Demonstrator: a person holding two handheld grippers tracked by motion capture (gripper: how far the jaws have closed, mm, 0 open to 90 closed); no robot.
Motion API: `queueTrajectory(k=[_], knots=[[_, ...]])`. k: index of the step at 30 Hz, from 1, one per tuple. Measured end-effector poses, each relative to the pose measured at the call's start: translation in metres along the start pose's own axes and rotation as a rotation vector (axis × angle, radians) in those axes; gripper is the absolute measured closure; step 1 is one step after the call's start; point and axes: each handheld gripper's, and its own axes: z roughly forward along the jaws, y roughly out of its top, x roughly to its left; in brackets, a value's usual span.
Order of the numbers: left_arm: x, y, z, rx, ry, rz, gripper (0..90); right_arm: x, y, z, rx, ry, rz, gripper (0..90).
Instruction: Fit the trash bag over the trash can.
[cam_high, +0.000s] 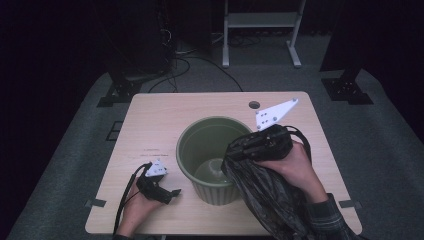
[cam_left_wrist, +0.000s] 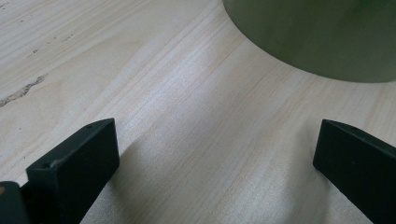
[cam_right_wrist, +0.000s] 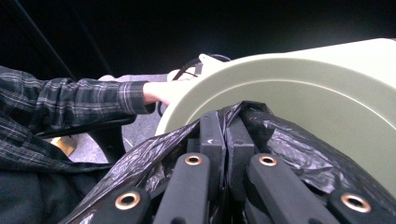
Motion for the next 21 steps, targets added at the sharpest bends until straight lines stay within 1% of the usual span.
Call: queueTrajectory(k=[4, 10, 13, 15, 18, 21], knots=[[0.000, 0.000, 0.000, -0.001, 0.000, -0.001, 0.0, -0.001, 0.010, 0.014, 0.018, 0.014, -0.008, 88.1], [0.000, 0.000, 0.000, -0.001, 0.000, -0.001, 0.0, 0.002, 0.028, 0.023, 0.018, 0.024, -0.036, 88.0], [0.000, 0.000, 0.000, 0.000, 0.000, -0.001, 0.0, 0.004, 0.037, 0.026, 0.009, 0.039, -0.049, 88.0], [0.000, 0.000, 0.000, -0.001, 0.000, -0.001, 0.0, 0.004, 0.043, 0.030, -0.002, 0.062, -0.061, 88.0], [0.000, 0.000, 0.000, -0.001, 0.000, -0.001, 0.0, 0.006, 0.053, 0.037, -0.005, 0.083, -0.069, 88.0], [0.000, 0.000, 0.000, 0.000, -0.001, 0.000, 0.0, 0.003, 0.059, 0.048, -0.008, 0.109, -0.071, 88.0]])
